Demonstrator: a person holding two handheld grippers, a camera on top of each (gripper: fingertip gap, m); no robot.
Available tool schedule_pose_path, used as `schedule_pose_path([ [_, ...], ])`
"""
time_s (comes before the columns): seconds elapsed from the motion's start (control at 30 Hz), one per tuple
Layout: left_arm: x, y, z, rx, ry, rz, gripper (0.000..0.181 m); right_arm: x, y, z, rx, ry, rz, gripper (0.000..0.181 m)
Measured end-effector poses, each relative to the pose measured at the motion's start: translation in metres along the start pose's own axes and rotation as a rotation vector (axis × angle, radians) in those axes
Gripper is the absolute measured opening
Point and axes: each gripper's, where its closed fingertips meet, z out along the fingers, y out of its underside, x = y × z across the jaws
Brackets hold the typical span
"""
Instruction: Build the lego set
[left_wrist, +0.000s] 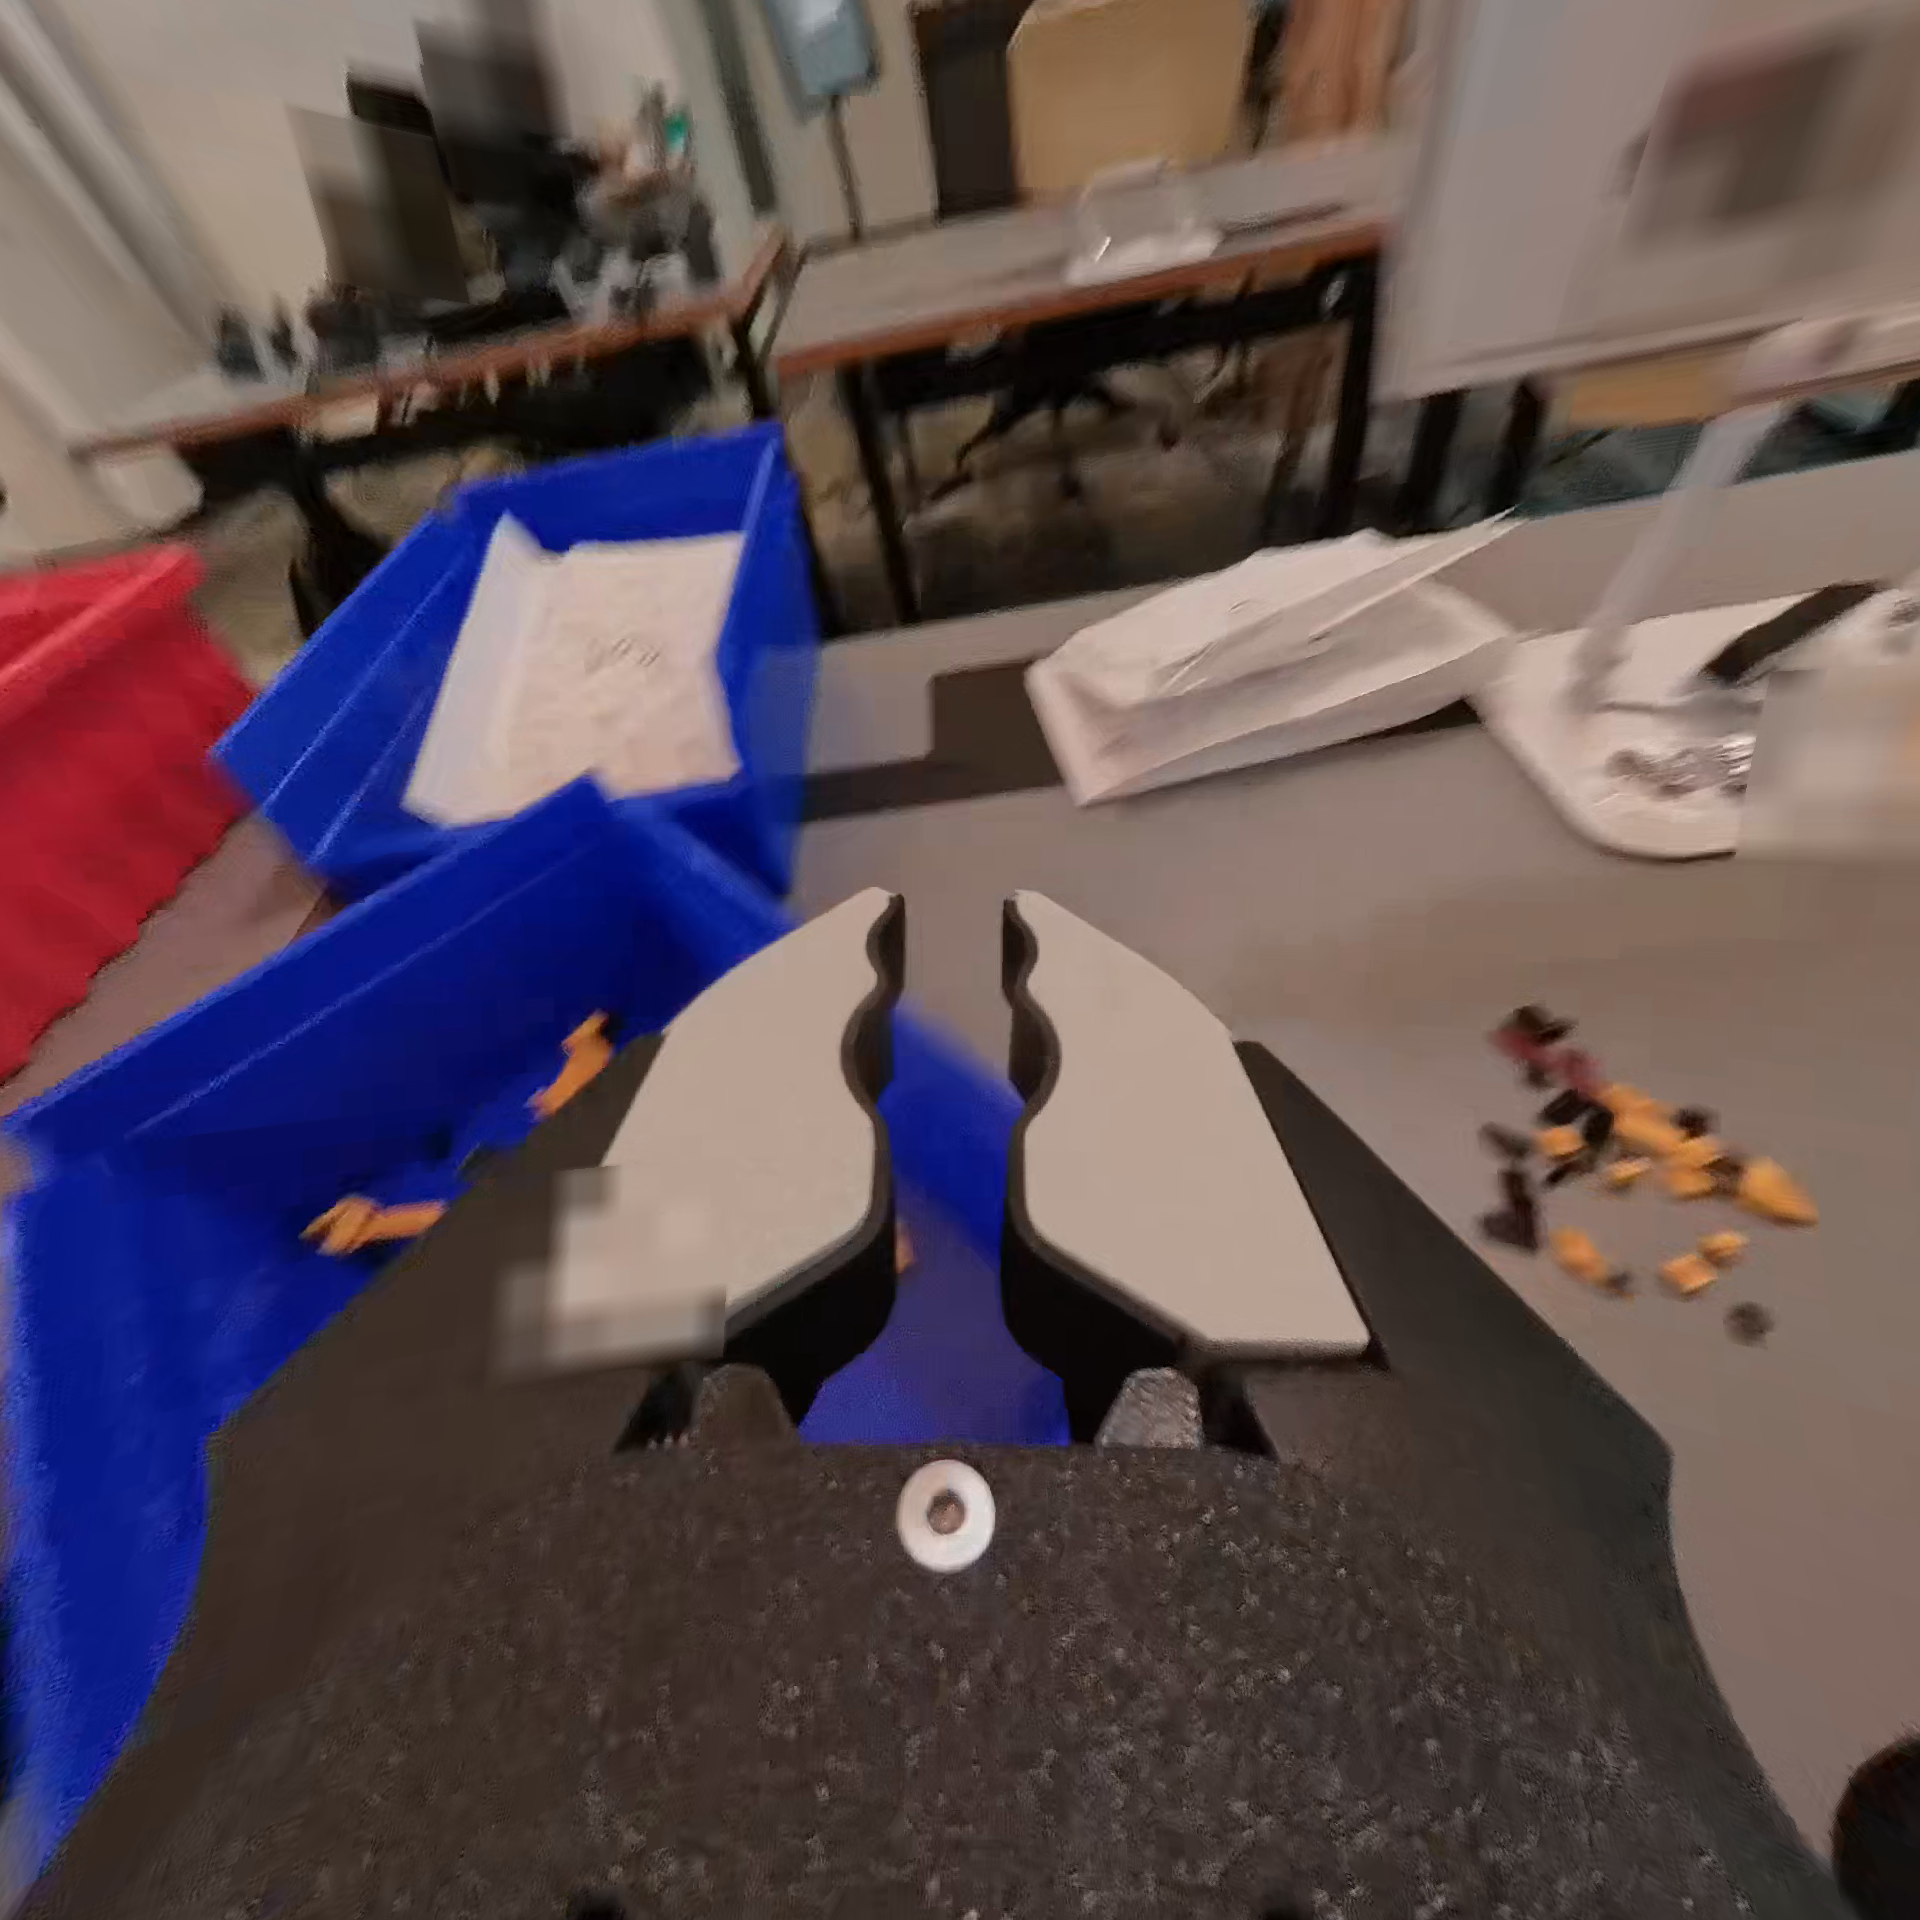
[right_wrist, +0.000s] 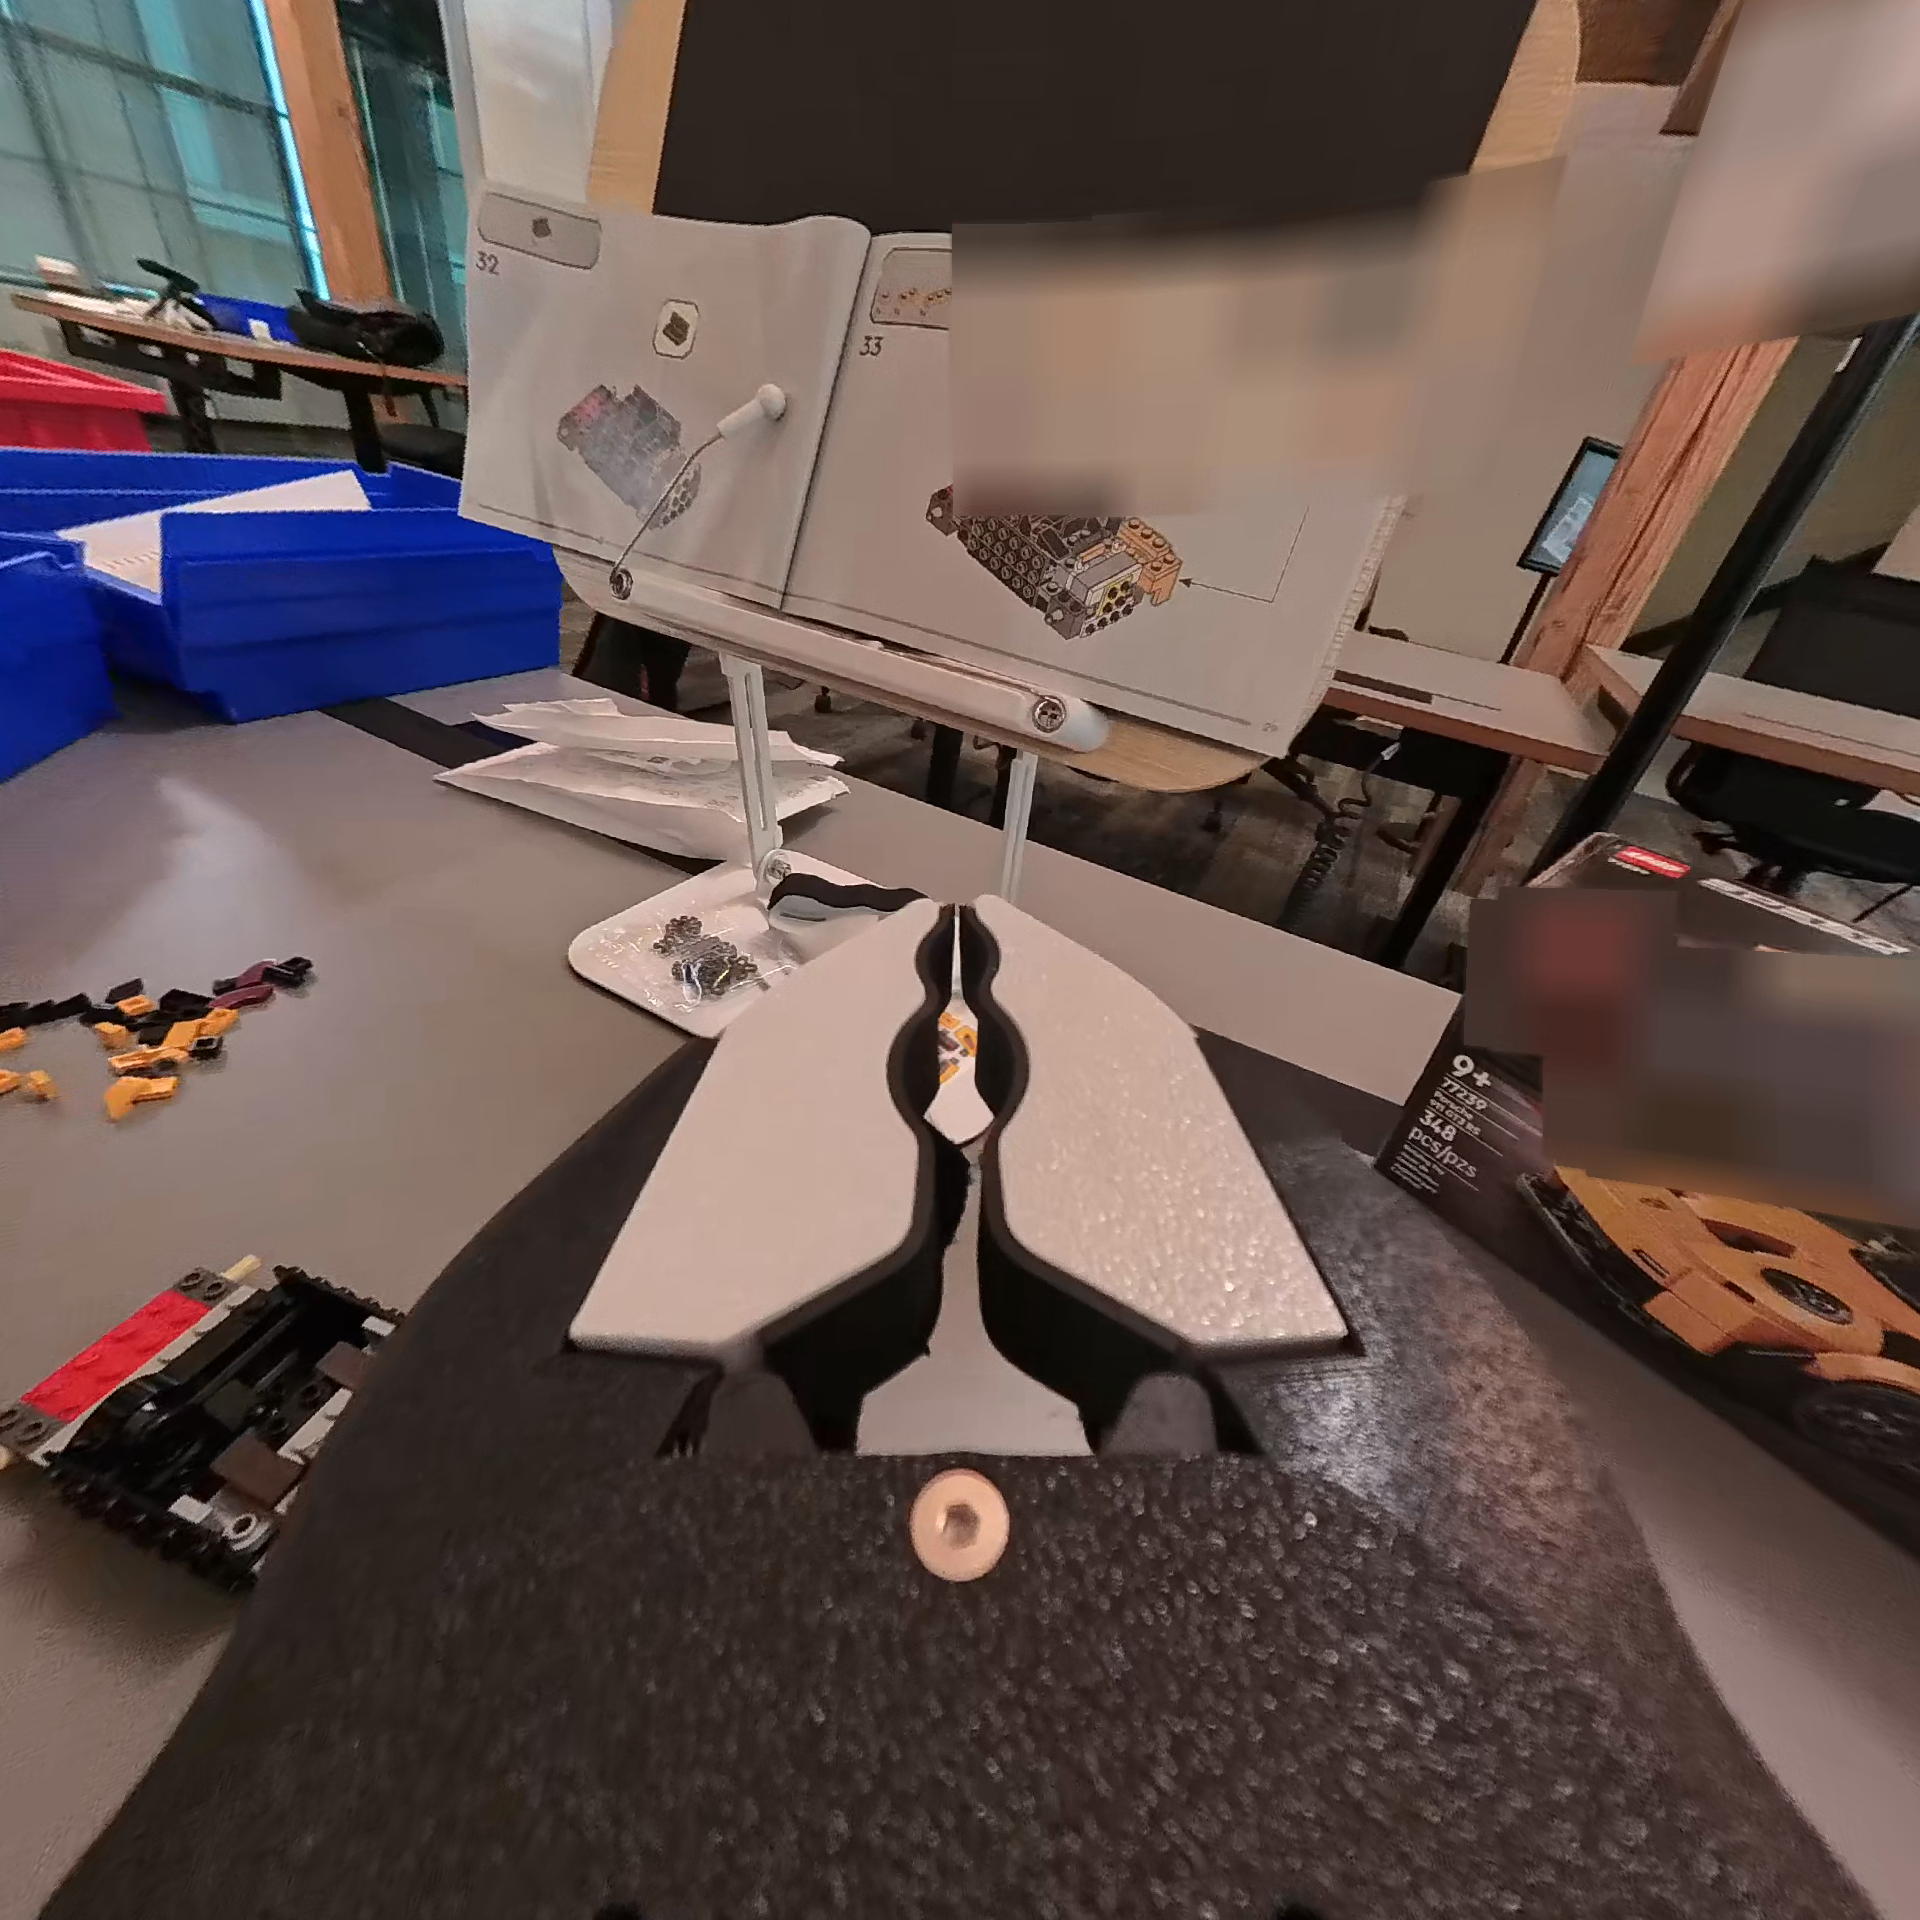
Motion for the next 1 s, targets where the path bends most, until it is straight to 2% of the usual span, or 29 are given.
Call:
schedule_pose_path([
  [0.07, -0.041, 0.018, -0.008, -0.122, -0.003, -0.048, 0.024, -0.002, 0.001, 0.001, -0.005, -0.016, 0.011, 0.001],
  [0.17, -0.074, 0.046, -0.007, -0.294, 0.057, -0.069, 0.026, -0.009, 0.005, 0.004, -0.016, -0.046, 0.005, 0.001],
  [0.27, -0.077, 0.085, 0.001, -0.518, 0.153, -0.02, 0.032, -0.015, 0.008, 0.005, -0.028, -0.063, -0.021, 0.001],
  [0.37, -0.058, 0.114, 0.009, -0.643, 0.259, 0.018, 0.037, -0.019, 0.01, 0.006, -0.033, -0.077, -0.047, 0.001],
  [0.47, -0.044, 0.137, 0.012, -0.716, 0.309, 0.057, 0.042, -0.022, 0.014, 0.007, -0.044, -0.077, -0.082, 0.001],
  [0.57, -0.042, 0.153, 0.017, -0.75, 0.299, 0.056, 0.047, -0.025, 0.017, 0.008, -0.053, -0.089, -0.094, 0.001],
  [0.8, -0.053, 0.173, 0.024, -0.817, 0.254, 0.049, 0.045, -0.029, 0.021, 0.01, -0.064, -0.107, -0.1, 0.001],
  [0.9, -0.057, 0.173, 0.028, -0.815, 0.242, 0.041, 0.04, -0.03, 0.022, 0.01, -0.068, -0.109, -0.102, 0.001],
  [1.0, -0.061, 0.177, 0.028, -0.842, 0.215, 0.058, 0.023, -0.03, 0.023, 0.01, -0.071, -0.111, -0.104, 0.001],
])
